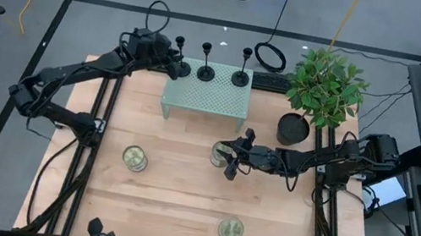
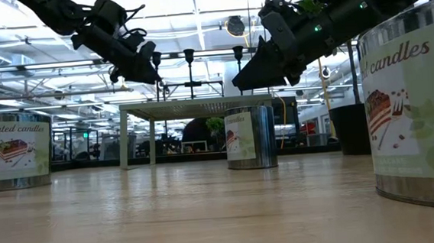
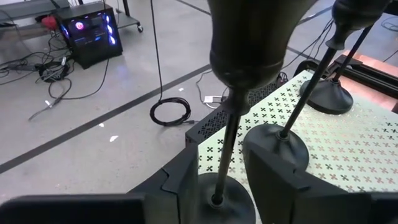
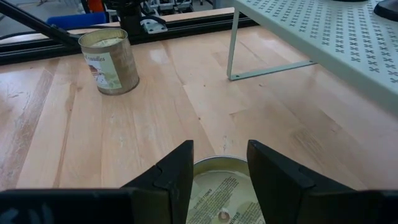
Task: Pick & Place candle stick holders
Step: Put the middle green scented candle on the shelf
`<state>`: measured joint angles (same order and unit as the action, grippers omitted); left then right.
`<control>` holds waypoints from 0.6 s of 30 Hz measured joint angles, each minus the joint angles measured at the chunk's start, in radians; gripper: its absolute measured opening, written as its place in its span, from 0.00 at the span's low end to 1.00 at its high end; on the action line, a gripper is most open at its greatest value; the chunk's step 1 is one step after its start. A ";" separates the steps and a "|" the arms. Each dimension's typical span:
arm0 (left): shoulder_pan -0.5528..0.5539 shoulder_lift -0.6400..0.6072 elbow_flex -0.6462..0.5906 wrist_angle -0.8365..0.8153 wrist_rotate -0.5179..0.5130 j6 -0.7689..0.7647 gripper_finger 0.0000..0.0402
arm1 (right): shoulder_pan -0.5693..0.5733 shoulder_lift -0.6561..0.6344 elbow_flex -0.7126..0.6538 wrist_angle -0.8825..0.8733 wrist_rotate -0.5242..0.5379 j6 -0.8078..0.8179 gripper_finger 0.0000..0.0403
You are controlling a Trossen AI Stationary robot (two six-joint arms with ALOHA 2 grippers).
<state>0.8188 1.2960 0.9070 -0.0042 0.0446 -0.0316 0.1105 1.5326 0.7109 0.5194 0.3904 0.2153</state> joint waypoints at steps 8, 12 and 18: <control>-0.022 -0.062 -0.001 -0.055 0.007 0.003 0.42 | 0.000 0.000 0.000 0.000 0.000 0.000 0.35; -0.048 -0.124 -0.001 -0.127 0.008 0.012 0.43 | 0.000 0.000 0.000 0.000 0.000 0.000 0.35; -0.114 -0.237 -0.001 -0.311 0.010 -0.004 0.44 | 0.000 0.000 0.000 0.000 0.000 0.000 0.35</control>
<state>0.7051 1.0592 0.9058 -0.3147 0.0547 -0.0356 0.1108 1.5326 0.7109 0.5194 0.3904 0.2156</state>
